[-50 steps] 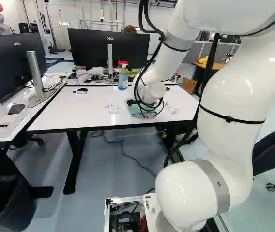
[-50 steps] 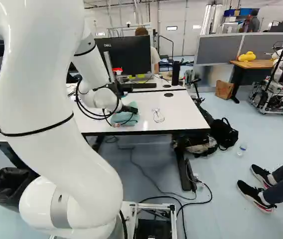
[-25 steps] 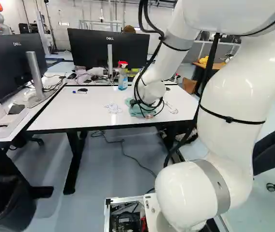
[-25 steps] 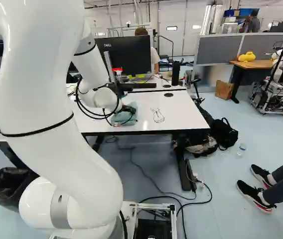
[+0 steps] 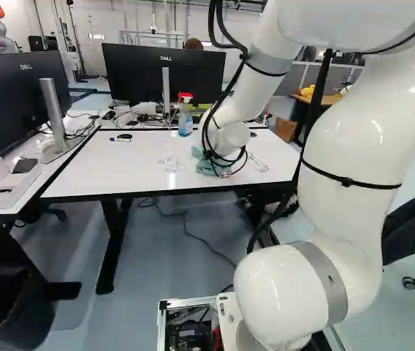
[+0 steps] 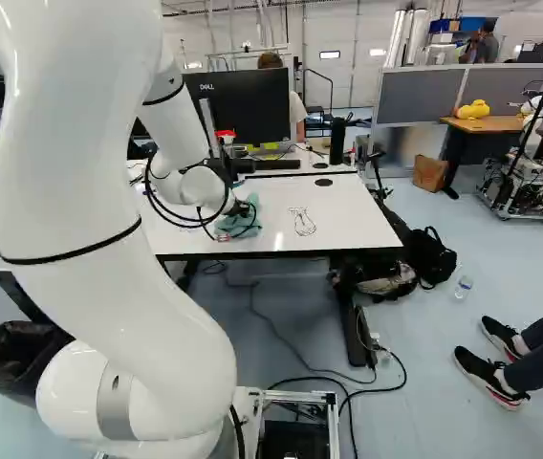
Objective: Clean the table with the green towel
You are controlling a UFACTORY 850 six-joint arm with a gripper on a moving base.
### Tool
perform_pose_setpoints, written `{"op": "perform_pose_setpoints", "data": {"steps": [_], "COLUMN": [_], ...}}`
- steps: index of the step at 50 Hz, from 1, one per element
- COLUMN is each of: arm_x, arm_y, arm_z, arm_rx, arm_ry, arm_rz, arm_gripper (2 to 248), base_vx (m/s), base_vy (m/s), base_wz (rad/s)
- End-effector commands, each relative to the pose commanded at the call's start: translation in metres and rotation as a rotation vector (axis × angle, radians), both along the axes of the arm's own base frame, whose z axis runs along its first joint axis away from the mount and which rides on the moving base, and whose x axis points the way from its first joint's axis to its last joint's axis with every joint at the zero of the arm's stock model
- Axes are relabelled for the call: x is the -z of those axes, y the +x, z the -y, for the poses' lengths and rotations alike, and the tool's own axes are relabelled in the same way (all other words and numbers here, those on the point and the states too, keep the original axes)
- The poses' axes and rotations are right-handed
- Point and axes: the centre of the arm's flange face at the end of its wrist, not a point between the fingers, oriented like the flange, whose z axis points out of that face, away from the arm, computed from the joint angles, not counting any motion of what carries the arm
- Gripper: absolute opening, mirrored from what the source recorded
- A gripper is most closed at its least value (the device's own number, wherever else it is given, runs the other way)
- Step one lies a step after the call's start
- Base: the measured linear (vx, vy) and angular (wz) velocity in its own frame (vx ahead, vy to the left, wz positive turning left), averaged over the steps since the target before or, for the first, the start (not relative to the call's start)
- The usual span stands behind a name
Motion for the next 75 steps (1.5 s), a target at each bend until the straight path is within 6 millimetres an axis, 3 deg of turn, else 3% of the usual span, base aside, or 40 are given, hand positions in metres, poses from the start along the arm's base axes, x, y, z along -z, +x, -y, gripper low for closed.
{"op": "perform_pose_setpoints", "data": {"steps": [23, 43, 62, 75], "arm_x": [-0.015, -0.037, -0.058, -0.058], "arm_y": [0.002, 0.017, 0.013, 0.01], "arm_z": [-0.007, -0.035, -0.064, -0.084], "arm_rx": [-0.014, -0.07, -0.131, -0.173], "arm_ry": [0.004, 0.012, 0.023, 0.026], "arm_rz": [0.034, 0.087, 0.132, 0.132], "arm_gripper": [50, 50, 50, 50], "base_vx": [0.0, 0.0, 0.0, 0.0], "base_vy": [0.0, 0.0, 0.0, 0.0], "base_wz": [0.0, 0.0, 0.0, 0.0]}}
